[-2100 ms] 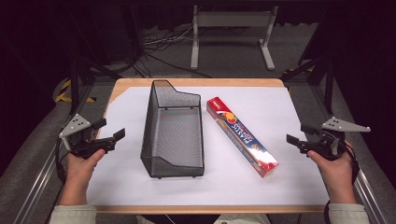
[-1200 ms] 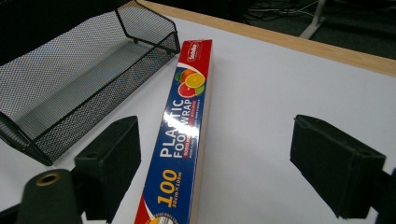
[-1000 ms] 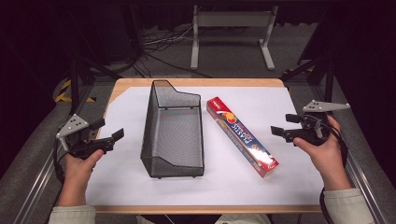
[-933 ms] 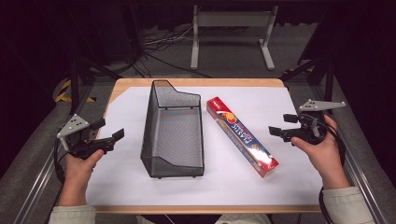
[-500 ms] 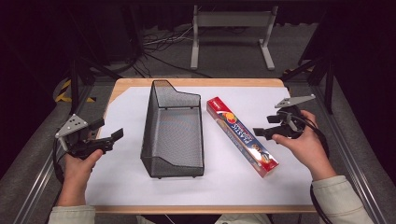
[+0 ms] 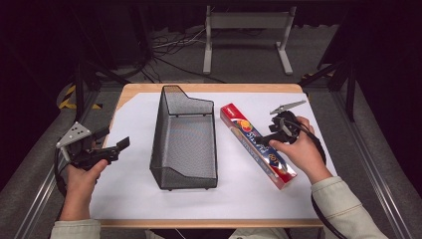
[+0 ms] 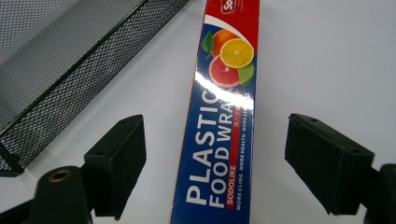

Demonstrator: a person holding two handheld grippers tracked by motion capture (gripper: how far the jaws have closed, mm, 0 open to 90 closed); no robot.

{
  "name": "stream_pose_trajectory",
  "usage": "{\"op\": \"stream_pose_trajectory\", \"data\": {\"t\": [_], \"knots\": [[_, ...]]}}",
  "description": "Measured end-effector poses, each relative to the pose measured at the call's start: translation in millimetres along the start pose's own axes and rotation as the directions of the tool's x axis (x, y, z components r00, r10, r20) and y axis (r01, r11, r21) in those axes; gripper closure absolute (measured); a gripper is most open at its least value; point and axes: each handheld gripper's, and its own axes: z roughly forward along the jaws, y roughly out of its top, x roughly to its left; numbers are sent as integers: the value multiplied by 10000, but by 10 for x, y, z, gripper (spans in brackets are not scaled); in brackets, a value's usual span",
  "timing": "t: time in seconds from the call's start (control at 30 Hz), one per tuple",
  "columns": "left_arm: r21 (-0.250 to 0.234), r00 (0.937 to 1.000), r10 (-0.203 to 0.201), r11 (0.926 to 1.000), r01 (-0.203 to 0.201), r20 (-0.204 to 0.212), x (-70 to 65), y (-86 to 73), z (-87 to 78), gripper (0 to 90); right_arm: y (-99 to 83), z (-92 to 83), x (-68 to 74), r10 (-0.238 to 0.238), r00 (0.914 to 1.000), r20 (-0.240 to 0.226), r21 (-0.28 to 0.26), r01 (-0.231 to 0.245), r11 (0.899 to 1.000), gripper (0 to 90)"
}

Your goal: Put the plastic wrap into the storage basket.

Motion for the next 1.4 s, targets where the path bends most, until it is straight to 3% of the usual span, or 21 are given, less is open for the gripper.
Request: {"op": "stream_pose_trajectory", "data": {"t": [0.5,0.7,0.77,0.9,1.13,1.23,1.3,1.33,1.4], "knots": [[-60,10000,-1,10000,1,2,5,4,-8,147,-34,445,7,96,9996,266,1036,-123,9945,196],[-54,10000,-25,10000,25,3,1,5,-8,147,-72,580,-10,76,9973,725,1467,-182,9890,183],[-33,10000,20,10000,-20,12,1,5,-6,146,-87,622,-8,-145,9958,905,1713,-12,9852,173],[1,10000,32,10000,-32,26,-5,4,5,146,-103,695,0,-144,9932,1154,2280,-124,9736,180],[62,9999,46,10000,-45,-114,-7,2,10,148,-126,803,-5,396,9930,1112,2975,-713,9521,211],[57,9999,33,10000,-32,-138,-3,1,11,149,-129,811,8,560,9905,1258,2985,-916,9500,222],[49,9999,32,10000,-31,-130,-3,0,11,148,-142,809,19,937,9842,1499,2777,-1329,9514,229],[49,9999,25,10000,-24,-123,-5,0,9,148,-138,815,27,657,9856,1559,2837,-1084,9528,241],[14,9999,-24,10000,24,-135,-6,-1,7,148,-127,811,37,555,9866,1535,2921,-990,9513,271]]}}
